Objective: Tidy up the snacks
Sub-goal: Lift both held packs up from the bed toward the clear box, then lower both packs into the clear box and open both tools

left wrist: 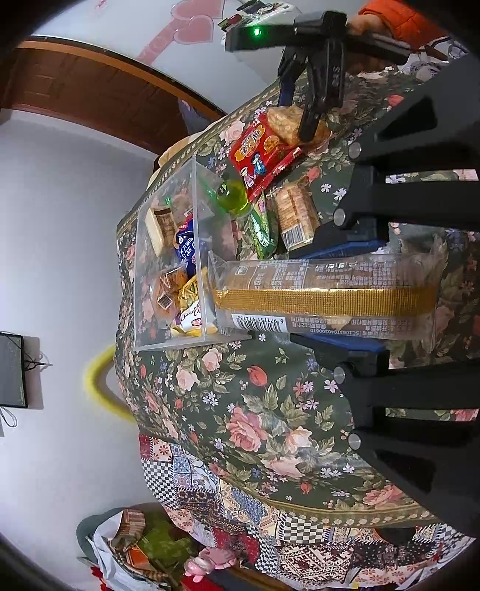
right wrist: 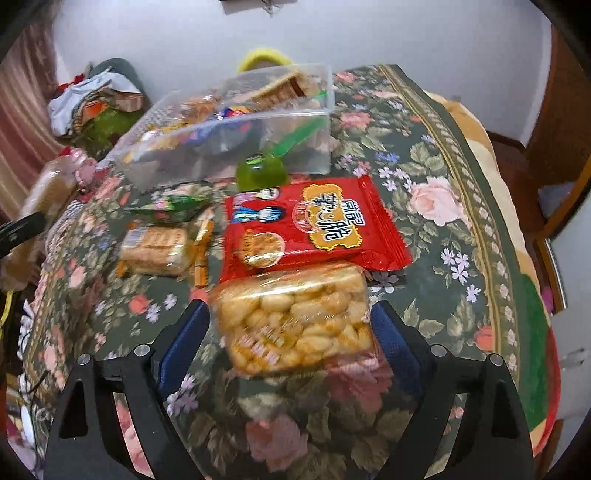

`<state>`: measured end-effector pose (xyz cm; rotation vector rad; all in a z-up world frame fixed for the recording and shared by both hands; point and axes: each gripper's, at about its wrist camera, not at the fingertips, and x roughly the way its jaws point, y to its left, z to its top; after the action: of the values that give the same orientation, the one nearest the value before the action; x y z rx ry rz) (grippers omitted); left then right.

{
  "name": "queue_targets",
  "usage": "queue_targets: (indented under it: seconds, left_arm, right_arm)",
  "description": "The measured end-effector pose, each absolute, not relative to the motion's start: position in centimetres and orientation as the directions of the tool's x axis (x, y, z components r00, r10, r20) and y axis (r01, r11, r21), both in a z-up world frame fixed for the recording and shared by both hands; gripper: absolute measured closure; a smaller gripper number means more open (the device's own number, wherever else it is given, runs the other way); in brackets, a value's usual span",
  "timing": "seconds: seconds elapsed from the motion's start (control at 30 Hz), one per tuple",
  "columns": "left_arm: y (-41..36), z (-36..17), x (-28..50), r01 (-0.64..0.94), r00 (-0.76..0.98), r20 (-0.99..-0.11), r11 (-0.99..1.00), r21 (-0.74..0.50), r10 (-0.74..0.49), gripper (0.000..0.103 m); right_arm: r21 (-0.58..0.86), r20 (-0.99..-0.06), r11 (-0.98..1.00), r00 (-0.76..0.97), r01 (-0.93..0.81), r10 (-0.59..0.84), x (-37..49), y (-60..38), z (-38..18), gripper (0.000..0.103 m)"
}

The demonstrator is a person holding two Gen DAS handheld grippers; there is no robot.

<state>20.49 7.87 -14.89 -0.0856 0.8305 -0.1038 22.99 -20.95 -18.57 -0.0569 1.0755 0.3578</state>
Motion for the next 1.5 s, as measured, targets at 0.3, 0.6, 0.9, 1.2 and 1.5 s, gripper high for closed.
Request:
queue_targets:
  seconds: [0.3, 0.6, 0.9, 1.2, 1.5]
  left_arm:
    - [7.4, -14.3, 20.5, 0.071, 0.681, -0.719, 0.99, -0.12, -0.136, 0.068]
    - [6.8, -12.9, 21.9, 0.067, 0.711, -0.692, 0.991, -0.114, -0.128, 0.068]
    - [7.1, -11.5, 25.7, 0.059, 0.733, -0.667, 0.989, -0.133, -0.133, 0.068]
    - [7.2, -11.1, 30.5, 0.051, 0.746, -0.654, 0.99, -0.13, -0.124, 0.068]
    - [7.9, -12.5, 35.2, 0.038, 0.737, -0.666, 0.991, -0.132, -0.117, 0.068]
  right_arm:
    - [0.087, -0.842, 0.942, 0.482, -0.324, 0.243, 21.8, -21.4, -16.6, 0.031]
    - [0.101, -0.775, 0.928, 0.557, -0.358, 0.299, 22.9, -20.0, -12.1, 0.031]
    - [0.088, -0.722, 0.916, 0.608, -0.391, 0.329, 26.2, -17.2, -9.5, 0.031]
    - [0.103, -0.701, 0.908, 0.618, -0.406, 0.355, 30.7, -14.7, -9.0, 0.031]
    - [0.116, -0.712, 0.897, 0.594, -0.427, 0.375, 35.1, -12.2, -9.7, 0.031]
